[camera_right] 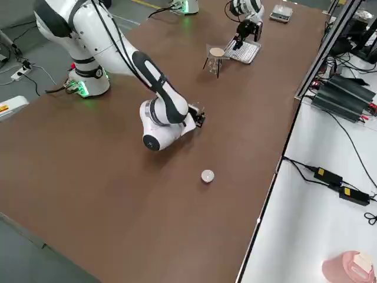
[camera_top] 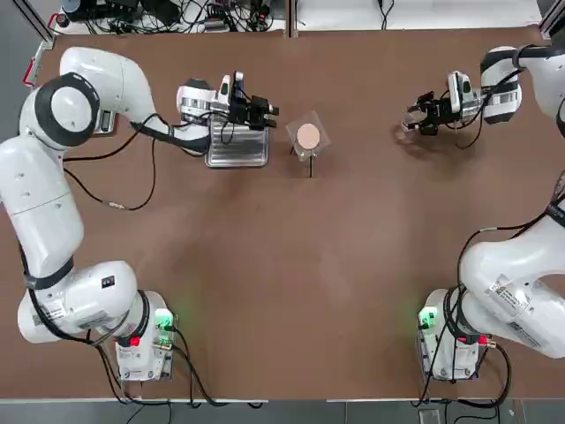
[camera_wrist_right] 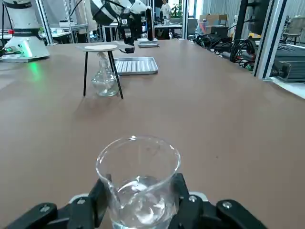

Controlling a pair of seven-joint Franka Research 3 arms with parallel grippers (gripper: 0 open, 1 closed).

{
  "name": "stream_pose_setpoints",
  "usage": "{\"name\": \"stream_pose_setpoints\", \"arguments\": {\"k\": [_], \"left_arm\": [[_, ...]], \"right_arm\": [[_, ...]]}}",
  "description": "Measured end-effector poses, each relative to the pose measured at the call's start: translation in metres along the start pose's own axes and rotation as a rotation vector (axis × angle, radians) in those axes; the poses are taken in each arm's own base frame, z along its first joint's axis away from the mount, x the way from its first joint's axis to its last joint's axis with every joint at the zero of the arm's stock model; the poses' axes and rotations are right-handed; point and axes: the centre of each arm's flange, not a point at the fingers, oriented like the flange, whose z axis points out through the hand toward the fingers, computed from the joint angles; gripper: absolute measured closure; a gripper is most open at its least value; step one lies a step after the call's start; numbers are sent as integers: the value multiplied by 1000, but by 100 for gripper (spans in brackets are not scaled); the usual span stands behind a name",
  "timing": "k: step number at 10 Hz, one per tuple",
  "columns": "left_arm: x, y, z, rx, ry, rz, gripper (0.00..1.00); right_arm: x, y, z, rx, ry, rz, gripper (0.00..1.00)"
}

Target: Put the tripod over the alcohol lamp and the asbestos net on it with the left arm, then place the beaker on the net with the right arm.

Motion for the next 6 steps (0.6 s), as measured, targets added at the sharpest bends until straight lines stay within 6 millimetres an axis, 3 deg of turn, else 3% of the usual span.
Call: {"name": "stream_pose_setpoints", "arguments": {"k": [3, 6], "left_arm": [[36, 30, -70, 177, -45, -37, 27], [51, 56, -184, 347, -95, -18, 27]], "right_arm": [[38, 14, 31, 7, 0, 9, 41], [82, 26, 76, -25, 11, 48, 41]]}}
